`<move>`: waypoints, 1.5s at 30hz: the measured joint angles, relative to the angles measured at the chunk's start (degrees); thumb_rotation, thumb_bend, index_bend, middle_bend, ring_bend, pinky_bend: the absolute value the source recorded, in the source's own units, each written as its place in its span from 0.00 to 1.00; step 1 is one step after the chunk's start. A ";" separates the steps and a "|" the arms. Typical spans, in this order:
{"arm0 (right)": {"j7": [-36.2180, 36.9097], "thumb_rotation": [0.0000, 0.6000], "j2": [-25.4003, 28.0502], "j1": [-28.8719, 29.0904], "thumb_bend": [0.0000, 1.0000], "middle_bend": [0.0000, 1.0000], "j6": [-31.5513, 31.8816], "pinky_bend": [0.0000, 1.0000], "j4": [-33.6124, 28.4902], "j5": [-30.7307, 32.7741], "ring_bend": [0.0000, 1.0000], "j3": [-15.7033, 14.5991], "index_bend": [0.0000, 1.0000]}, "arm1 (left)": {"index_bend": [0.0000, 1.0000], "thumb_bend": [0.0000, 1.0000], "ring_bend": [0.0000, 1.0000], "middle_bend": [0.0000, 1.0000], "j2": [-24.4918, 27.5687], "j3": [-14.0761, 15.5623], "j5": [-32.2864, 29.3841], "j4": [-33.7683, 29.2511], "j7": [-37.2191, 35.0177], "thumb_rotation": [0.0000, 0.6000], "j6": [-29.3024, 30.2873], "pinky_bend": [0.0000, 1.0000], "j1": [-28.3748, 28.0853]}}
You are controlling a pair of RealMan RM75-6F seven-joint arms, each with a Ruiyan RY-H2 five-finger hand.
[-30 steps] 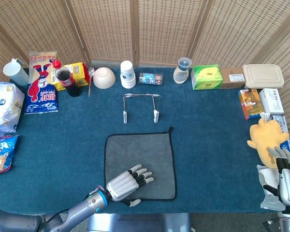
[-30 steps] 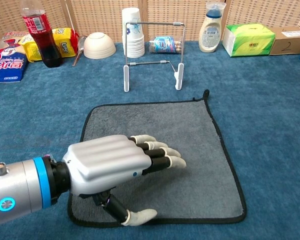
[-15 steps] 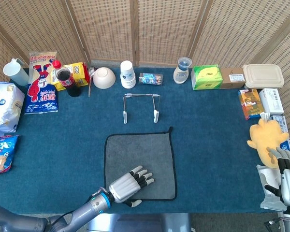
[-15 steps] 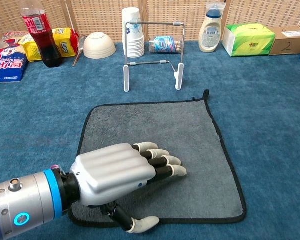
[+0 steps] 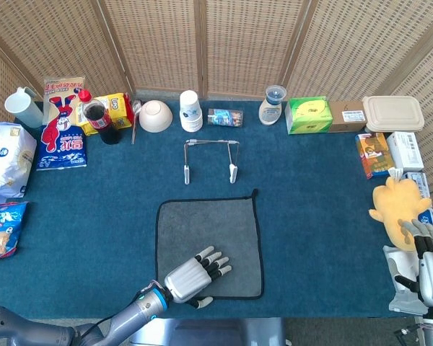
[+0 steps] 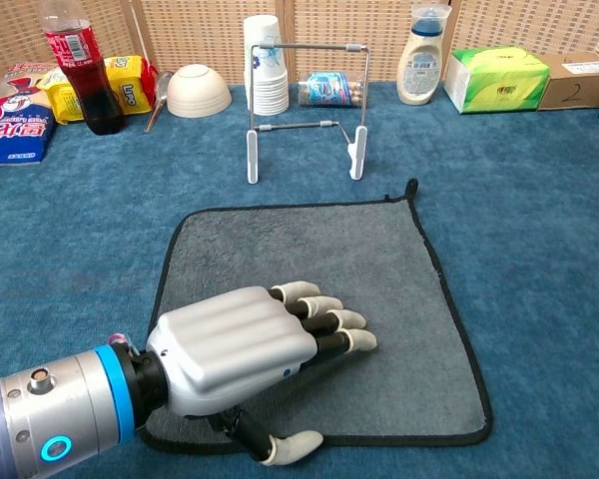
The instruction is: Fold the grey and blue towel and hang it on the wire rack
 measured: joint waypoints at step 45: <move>1.24 1.00 0.06 -0.62 0.35 0.11 0.24 0.00 0.39 -0.49 0.00 -0.20 0.12 | 0.01 0.00 0.00 0.00 -2.67 -0.11 -0.87 0.68 6.87 0.64 4.65 0.00 1.17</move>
